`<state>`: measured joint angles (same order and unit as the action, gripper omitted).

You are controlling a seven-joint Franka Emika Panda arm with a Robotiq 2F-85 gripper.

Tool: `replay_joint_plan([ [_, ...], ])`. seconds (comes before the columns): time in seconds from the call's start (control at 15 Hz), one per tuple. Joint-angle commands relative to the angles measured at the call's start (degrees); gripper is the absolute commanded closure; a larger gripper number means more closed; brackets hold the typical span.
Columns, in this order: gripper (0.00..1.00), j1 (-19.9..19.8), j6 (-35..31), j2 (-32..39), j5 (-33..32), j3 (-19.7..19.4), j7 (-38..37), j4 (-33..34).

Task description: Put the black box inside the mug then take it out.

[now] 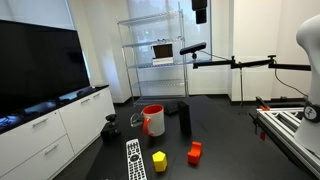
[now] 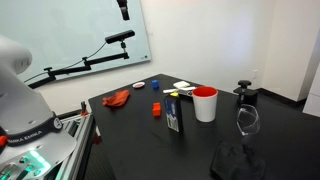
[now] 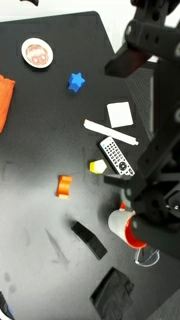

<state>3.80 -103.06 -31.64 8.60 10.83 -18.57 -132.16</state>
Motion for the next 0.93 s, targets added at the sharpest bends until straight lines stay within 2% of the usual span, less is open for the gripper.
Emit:
replay_joint_plan([
  [0.0,0.00,0.2,0.1,0.1,-0.1,-0.2,-0.1,0.1],
  [0.4,0.00,-0.1,-0.3,0.5,0.2,-0.7,0.1,0.4],
  [0.53,0.00,-2.7,0.5,5.8,-1.1,-2.3,-1.4,4.0],
  [0.6,0.00,-4.9,-1.1,8.8,-2.3,-3.0,-3.7,5.3],
  [0.87,0.00,-10.1,-1.5,22.8,-3.2,-8.6,-6.6,14.0],
])
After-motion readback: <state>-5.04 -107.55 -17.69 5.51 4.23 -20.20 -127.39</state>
